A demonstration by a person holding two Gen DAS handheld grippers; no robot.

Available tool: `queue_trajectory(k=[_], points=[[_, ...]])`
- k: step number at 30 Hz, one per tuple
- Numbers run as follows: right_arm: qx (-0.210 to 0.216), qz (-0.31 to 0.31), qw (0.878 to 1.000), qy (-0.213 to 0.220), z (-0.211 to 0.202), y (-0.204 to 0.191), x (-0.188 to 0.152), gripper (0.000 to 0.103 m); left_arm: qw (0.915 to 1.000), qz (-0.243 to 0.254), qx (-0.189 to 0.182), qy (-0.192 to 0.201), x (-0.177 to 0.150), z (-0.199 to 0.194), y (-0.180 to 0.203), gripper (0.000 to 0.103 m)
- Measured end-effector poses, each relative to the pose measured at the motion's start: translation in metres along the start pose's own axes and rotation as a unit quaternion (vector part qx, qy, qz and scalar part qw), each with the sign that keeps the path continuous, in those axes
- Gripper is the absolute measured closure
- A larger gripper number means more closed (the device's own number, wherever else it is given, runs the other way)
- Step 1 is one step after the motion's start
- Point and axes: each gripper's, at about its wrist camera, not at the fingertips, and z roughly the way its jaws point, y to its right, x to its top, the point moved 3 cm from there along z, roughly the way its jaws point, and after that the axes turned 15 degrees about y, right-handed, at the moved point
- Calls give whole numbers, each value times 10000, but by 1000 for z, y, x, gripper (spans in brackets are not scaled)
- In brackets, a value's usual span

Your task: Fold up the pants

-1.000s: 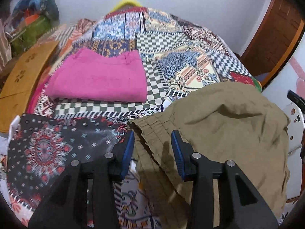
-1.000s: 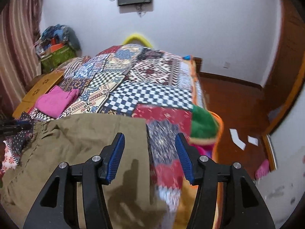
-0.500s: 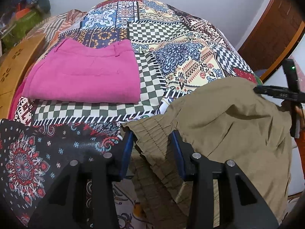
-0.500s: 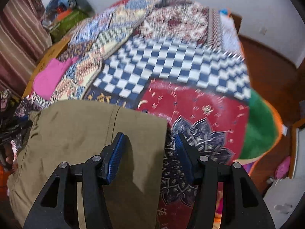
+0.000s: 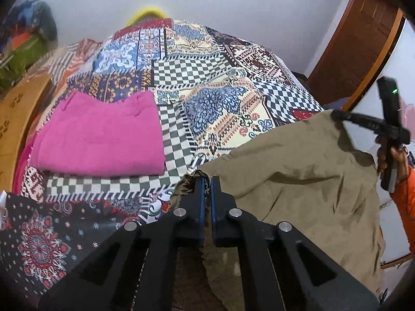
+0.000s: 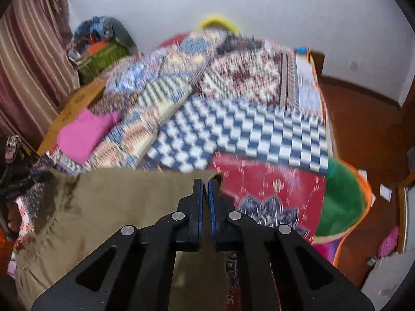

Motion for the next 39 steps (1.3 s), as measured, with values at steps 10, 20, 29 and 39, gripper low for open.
queue_trajectory(k=[10, 20, 29, 39], points=[[-372, -316, 9973, 556, -1, -5, 41, 99, 9981, -41, 330, 519, 29, -14, -19, 100], [-423, 272, 9987, 127, -63, 23, -11, 68, 9965, 274, 788, -40, 1, -19, -20, 74], [-448, 1151, 9922, -159, -107, 26, -97, 46, 9983, 576, 51, 84, -11, -64, 69, 51], [166, 1541, 9879, -88, -99, 3, -121, 67, 9934, 681, -620, -684, -77, -56, 140, 51]])
